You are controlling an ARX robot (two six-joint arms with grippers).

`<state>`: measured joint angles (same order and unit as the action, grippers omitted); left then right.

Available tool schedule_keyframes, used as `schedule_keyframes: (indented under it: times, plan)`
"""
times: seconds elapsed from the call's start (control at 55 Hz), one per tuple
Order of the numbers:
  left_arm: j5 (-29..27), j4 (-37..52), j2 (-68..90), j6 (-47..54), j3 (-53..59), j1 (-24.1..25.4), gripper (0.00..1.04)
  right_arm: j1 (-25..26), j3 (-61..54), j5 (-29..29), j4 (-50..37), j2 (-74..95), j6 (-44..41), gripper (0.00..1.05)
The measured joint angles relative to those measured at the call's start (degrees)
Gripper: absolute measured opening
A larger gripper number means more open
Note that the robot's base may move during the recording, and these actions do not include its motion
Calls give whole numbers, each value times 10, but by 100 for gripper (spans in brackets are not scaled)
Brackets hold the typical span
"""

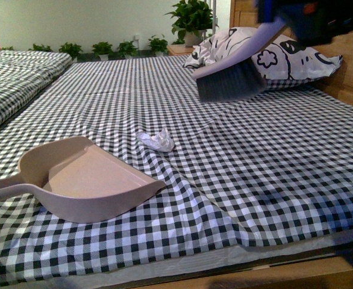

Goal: Clean up trash

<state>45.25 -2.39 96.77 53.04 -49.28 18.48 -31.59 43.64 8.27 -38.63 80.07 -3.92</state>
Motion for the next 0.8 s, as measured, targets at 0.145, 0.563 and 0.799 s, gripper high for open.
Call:
schedule_keyframes:
  times: [0.145,0.563,0.799]
  plan:
    - [0,0,0,0,0,0,29,-5,73,3,-6,112,1,23]
    - [0,0,0,0,0,0,29,-31,232,45,-7,304,5,23]
    - [0,0,0,0,0,0,29,-35,231,40,-42,329,4,23]
